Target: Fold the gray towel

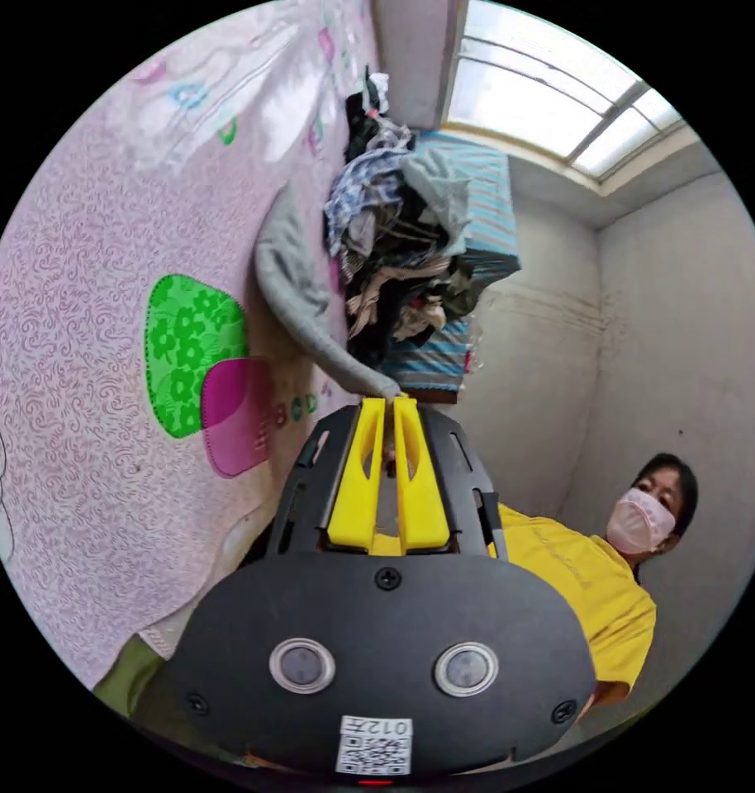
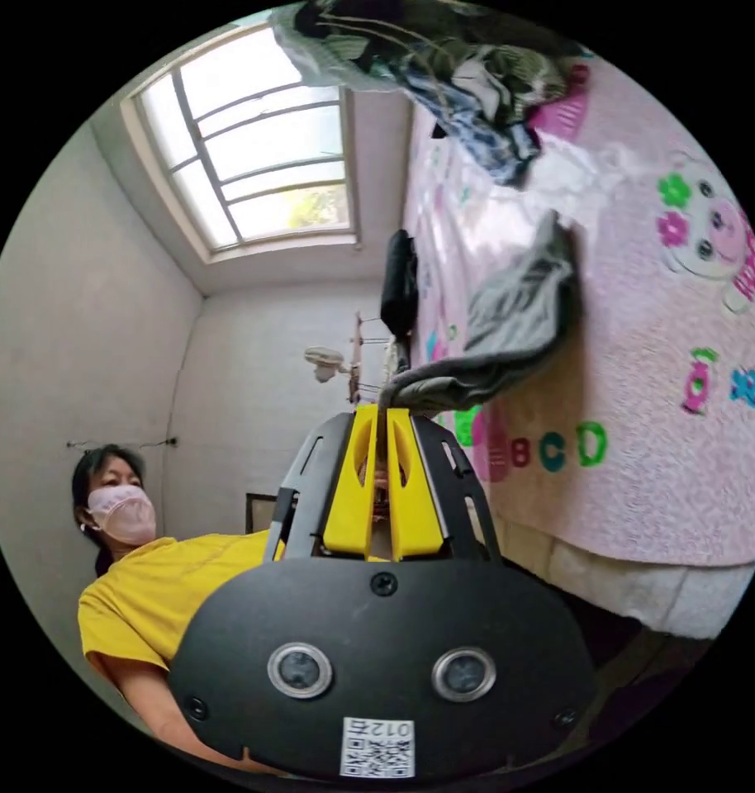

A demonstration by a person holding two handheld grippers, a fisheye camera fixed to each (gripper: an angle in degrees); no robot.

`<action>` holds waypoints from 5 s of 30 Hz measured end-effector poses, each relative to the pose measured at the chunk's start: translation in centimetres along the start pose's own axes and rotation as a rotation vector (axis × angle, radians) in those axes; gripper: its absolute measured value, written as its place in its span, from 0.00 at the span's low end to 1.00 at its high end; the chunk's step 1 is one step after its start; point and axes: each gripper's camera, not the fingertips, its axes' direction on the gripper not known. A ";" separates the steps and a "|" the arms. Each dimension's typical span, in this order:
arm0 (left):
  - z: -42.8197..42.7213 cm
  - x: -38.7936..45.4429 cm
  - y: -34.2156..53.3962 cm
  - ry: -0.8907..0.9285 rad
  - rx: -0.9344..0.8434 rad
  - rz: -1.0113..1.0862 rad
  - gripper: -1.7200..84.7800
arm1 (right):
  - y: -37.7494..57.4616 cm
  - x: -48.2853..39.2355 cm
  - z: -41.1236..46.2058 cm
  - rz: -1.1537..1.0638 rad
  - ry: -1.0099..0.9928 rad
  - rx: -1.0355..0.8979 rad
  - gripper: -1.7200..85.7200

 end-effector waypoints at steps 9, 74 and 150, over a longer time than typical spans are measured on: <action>-2.3 25.7 1.4 0.156 0.317 0.218 0.03 | -2.9 -2.9 10.1 -0.228 -0.156 -0.195 0.03; 3.5 96.1 -24.2 -0.865 0.026 -0.130 0.03 | 0.4 59.0 97.9 0.010 0.294 -0.772 0.05; 0.9 97.2 -21.2 -0.917 0.377 -0.039 0.03 | 13.3 74.3 101.3 -1.377 0.519 -1.114 0.03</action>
